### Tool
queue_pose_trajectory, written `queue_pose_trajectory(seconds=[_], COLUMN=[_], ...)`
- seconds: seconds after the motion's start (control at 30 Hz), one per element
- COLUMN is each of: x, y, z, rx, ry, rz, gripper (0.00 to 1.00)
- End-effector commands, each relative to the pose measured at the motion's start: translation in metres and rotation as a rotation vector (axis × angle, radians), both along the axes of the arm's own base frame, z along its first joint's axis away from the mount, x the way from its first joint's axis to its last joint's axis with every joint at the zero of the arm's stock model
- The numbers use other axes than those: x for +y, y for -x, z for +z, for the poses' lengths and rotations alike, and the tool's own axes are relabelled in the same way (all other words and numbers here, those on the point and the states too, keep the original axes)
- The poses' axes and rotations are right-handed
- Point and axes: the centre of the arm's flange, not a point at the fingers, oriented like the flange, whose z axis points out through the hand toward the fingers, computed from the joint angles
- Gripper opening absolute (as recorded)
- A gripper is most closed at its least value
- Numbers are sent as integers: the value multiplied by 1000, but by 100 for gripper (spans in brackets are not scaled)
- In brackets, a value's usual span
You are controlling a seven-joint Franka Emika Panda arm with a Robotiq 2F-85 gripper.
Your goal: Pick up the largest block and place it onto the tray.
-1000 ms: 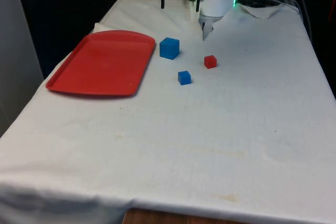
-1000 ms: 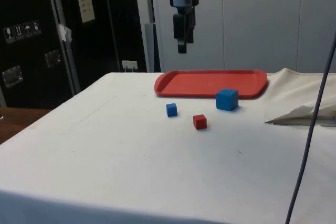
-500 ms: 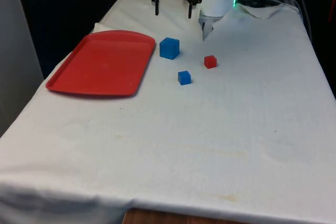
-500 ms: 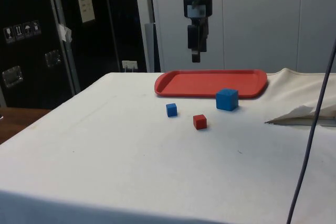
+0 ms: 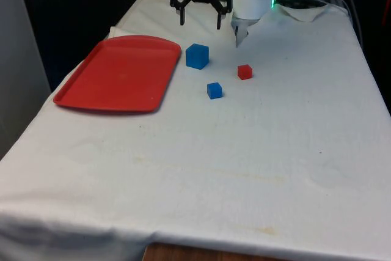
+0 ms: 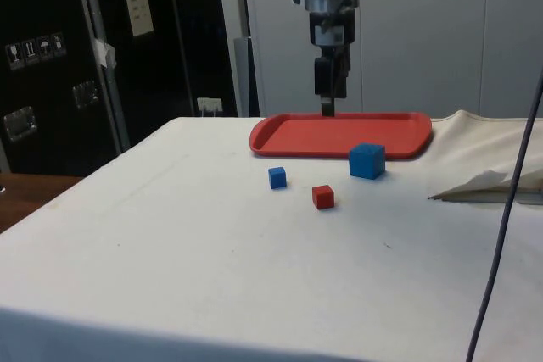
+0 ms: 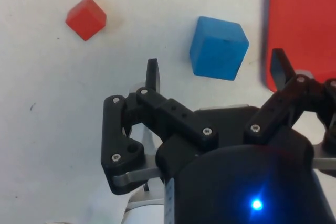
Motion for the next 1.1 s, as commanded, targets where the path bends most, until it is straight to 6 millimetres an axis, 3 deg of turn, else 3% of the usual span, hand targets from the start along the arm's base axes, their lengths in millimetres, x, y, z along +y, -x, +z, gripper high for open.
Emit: queue_pose_trajectory(seconds=[0.0, 0.43, 1.07], x=[-1, 0, -4], y=[0, 3, 24], z=[-3, -23, -52], rx=[-7, 10, 15], ry=[6, 20, 26], rz=[-13, -88, -174], gripper=[100, 100, 100])
